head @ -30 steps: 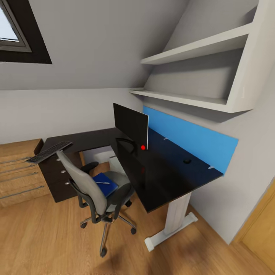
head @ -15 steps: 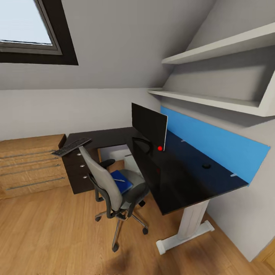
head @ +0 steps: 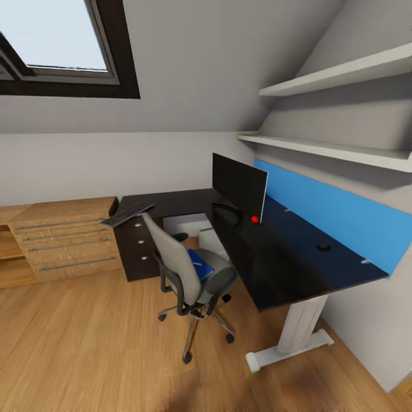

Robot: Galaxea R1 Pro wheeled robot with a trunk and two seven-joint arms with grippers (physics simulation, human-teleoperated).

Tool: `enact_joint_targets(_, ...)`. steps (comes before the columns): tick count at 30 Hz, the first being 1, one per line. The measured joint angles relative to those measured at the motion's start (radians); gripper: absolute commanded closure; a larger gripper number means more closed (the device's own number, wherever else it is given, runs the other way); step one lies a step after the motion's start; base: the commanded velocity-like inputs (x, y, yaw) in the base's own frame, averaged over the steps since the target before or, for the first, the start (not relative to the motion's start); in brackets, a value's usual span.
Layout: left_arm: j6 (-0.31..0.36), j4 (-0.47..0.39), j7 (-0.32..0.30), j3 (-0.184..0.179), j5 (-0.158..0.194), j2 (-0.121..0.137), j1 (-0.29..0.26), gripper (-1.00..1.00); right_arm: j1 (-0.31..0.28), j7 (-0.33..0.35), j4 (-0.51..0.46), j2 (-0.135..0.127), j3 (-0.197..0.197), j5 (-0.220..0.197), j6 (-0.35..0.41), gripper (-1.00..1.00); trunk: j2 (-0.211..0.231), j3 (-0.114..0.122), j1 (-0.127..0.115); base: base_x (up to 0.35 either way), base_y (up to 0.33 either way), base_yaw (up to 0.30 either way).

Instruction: In the bedroom, organize the workspace by keeping the computer under the desk, ensuring the monitor is on the desk, placing the keyboard on the desk next to the monitor, placing the mouse on the desk next to the keyboard, moving the folder from the swivel chair onto the desk next to the mouse, stacking the notebook on top of the folder with the pen on top of the notebook, and positioning the swivel chair next to the desk.

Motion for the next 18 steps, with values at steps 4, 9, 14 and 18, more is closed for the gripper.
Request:
enact_joint_targets(4,0.003,-0.001,-0.002,-0.008,-0.001,0.0,0.0,-1.0,0.0,0.001,0.001,0.0,0.0,-0.001,0.0,-1.0,0.0,0.0,0.0,-0.1,-0.024,0.001)
enact_joint_targets(9,0.005,-0.002,-0.005,-0.009,-0.002,-0.002,0.0,-1.0,0.0,0.001,0.002,0.004,0.0,-0.004,0.0,-1.0,0.0,0.0,0.0,-0.02,-0.005,0.0)
enact_joint_targets(14,0.0,-0.002,-0.001,-0.009,-0.002,-0.021,0.0,-1.0,0.0,-0.001,0.002,0.003,-0.003,-0.006,0.0,-1.0,0.0,0.0,0.0,-0.003,-0.001,0.0)
enact_joint_targets(18,0.008,-0.031,-0.001,-0.018,-0.004,-0.044,0.0,-1.0,0.0,-0.001,0.002,0.006,-0.004,-0.006,0.0,-1.0,-0.014,-0.006,0.007,0.0,0.0,0.107)
